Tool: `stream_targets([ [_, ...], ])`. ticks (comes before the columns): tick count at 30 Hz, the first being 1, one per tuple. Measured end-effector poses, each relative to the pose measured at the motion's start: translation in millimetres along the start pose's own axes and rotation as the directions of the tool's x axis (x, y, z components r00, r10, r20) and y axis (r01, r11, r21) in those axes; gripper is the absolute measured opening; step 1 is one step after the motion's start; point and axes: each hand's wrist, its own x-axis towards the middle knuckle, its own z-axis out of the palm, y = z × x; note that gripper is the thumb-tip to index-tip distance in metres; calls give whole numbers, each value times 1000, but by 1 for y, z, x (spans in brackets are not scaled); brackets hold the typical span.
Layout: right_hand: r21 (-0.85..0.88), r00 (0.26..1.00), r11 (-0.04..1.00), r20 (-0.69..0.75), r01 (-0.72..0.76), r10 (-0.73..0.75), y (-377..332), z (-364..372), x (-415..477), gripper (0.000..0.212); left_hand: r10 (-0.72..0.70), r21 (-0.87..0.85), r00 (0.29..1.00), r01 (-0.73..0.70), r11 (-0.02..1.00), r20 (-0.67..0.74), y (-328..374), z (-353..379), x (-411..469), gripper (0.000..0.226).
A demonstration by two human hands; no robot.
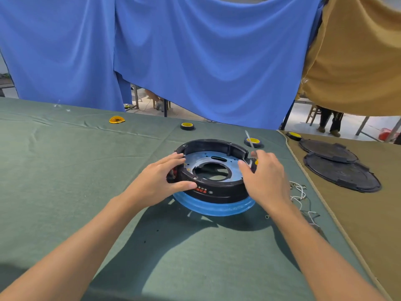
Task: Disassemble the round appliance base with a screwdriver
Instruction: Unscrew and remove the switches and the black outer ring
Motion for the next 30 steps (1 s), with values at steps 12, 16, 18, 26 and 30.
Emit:
stream_targets([
  [12,-100,822,888,435,450,-368,-34,-4,27,17,-126,-437,992,104,894,-23,-15,21,-1,78],
  [16,-92,813,890,456,446,-361,-29,12,31,21,-107,-500,994,76,863,-33,-18,21,-1,74],
  [18,-69,815,915,485,399,-318,-25,15,35,22,-79,-505,996,48,862,-41,-19,21,-2,74],
  [26,28,788,919,504,394,-354,-23,22,40,21,-33,-431,995,-11,903,-95,-19,22,-1,48],
  [30,36,775,907,507,419,-378,-24,21,41,23,-35,-418,995,-6,909,-91,-17,22,-2,47],
])
